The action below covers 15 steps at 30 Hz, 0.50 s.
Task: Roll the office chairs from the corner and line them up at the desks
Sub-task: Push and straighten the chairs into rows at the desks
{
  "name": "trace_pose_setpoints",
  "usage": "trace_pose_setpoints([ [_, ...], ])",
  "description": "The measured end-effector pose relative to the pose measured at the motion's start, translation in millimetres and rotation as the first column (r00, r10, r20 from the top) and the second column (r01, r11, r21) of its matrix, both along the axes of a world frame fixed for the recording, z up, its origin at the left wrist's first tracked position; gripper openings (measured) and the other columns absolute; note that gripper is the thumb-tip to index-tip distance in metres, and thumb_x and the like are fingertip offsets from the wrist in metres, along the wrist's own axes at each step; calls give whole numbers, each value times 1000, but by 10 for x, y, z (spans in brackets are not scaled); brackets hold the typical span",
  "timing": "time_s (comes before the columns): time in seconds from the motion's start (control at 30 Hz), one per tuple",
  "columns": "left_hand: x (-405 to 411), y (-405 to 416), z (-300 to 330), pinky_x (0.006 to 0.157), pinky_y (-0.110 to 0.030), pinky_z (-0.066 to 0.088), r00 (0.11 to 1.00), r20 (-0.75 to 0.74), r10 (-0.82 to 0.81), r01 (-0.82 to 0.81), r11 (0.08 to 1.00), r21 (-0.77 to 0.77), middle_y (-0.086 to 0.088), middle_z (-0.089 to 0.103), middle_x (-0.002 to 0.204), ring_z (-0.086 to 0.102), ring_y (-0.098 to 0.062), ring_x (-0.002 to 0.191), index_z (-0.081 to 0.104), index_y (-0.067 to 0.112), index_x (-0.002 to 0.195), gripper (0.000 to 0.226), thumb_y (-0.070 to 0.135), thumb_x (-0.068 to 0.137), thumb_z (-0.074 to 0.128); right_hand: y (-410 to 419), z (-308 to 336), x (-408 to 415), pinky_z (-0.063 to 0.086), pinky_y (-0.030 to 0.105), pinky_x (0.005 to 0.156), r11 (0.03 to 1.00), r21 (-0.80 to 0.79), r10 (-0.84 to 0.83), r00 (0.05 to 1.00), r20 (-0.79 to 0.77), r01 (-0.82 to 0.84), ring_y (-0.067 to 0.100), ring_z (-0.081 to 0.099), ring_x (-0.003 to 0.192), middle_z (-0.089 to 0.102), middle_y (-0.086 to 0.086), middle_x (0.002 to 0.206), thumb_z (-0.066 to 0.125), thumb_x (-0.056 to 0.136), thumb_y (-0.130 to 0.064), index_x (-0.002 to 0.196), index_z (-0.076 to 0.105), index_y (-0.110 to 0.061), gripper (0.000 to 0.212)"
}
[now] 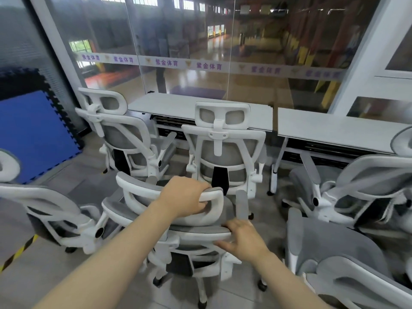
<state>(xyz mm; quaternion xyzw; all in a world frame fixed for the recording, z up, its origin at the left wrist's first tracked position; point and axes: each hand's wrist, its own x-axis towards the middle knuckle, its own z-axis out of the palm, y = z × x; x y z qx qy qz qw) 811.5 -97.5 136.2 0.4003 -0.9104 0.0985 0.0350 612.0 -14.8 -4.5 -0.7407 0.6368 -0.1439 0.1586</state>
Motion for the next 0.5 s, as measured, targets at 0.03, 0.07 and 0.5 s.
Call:
trace_pose_setpoints([
  [0.03, 12, 35, -4, 53, -30, 28, 1000, 3, -7, 7, 1000, -12, 5, 64, 81, 61, -20, 76, 56, 32, 104, 27, 47, 83, 47, 49, -8, 25, 36, 23, 96, 1000, -8, -11, 1000, 4, 11, 12, 50, 108, 59, -11, 111, 37, 70, -89, 122, 58, -30, 81],
  [0.07, 21, 70, -10, 52, -29, 26, 1000, 10, -17, 17, 1000, -21, 4, 65, 80, 62, -20, 75, 55, 34, 106, 28, 48, 83, 47, 100, -15, 52, 36, 22, 96, 1000, -18, -14, 1000, 5, 14, 12, 50, 109, 59, -10, 113, 30, 68, -90, 123, 58, -30, 86],
  [0.5, 9, 512, -78, 44, -25, 20, 992, 86, -95, 107, 983, -152, 6, 44, 49, 39, -18, 43, 59, 28, 79, 26, 54, 77, 54, 695, -39, 82, 34, 22, 95, 995, -97, -29, 999, -20, 27, 11, 53, 108, 62, -11, 110, 21, 70, -88, 121, 60, -28, 87],
])
